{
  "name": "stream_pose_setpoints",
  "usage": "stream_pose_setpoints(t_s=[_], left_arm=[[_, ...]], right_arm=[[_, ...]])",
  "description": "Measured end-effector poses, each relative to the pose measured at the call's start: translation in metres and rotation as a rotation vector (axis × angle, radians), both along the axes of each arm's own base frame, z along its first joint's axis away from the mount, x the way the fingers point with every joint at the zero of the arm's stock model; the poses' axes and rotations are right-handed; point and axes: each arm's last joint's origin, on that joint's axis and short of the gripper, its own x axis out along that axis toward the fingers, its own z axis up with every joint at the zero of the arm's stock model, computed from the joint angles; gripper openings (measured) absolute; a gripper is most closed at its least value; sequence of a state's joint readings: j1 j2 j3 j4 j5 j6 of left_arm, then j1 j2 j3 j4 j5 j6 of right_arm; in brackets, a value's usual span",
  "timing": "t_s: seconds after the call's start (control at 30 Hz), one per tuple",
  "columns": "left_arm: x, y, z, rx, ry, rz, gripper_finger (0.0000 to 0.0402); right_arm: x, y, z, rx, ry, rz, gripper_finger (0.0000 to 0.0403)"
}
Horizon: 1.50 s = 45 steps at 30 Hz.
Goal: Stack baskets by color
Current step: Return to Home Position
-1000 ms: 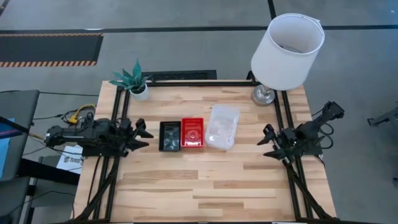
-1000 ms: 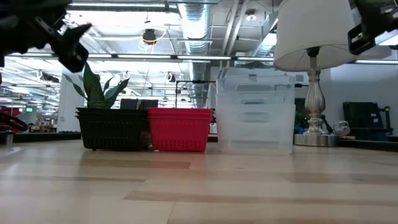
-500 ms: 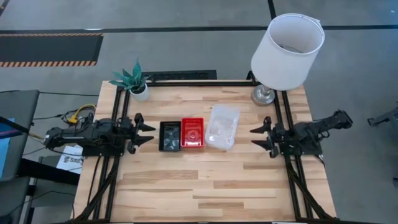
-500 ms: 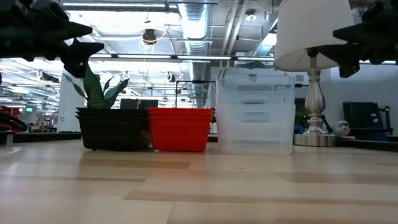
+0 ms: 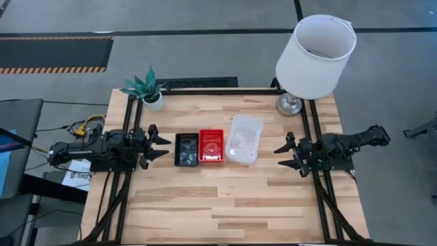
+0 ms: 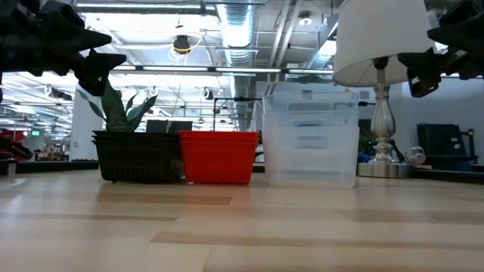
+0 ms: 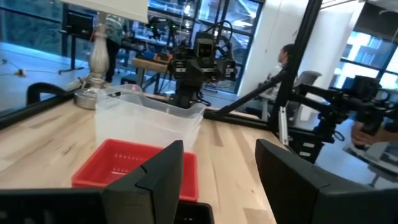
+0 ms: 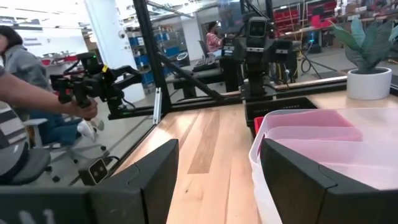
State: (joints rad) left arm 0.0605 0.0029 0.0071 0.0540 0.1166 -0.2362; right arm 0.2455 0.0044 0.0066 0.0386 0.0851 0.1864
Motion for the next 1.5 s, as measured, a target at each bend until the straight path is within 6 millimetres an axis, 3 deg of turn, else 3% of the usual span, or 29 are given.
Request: stream_pose_setpoints(t_s=[0.3,0.47,1.5], left_arm=[[0.0001,0.0020,0.0001,-0.172,0.001,0.059,0.0187],[0.0003,0.0023,-0.0017,-0.279,0.020,0.064,0.0187],[0.0003,0.0023,-0.0016,-0.293,0.020,0.065,0.0187]], right_arm=[[-0.0001,0.0003,0.0008,0.004,-0.009,0.003,0.0249],[0.0000,0.0003,0.0007,0.090,0.006,0.007,0.0249],[0.0001,0.0003,-0.0002,0.102,0.014,0.006,0.0249]])
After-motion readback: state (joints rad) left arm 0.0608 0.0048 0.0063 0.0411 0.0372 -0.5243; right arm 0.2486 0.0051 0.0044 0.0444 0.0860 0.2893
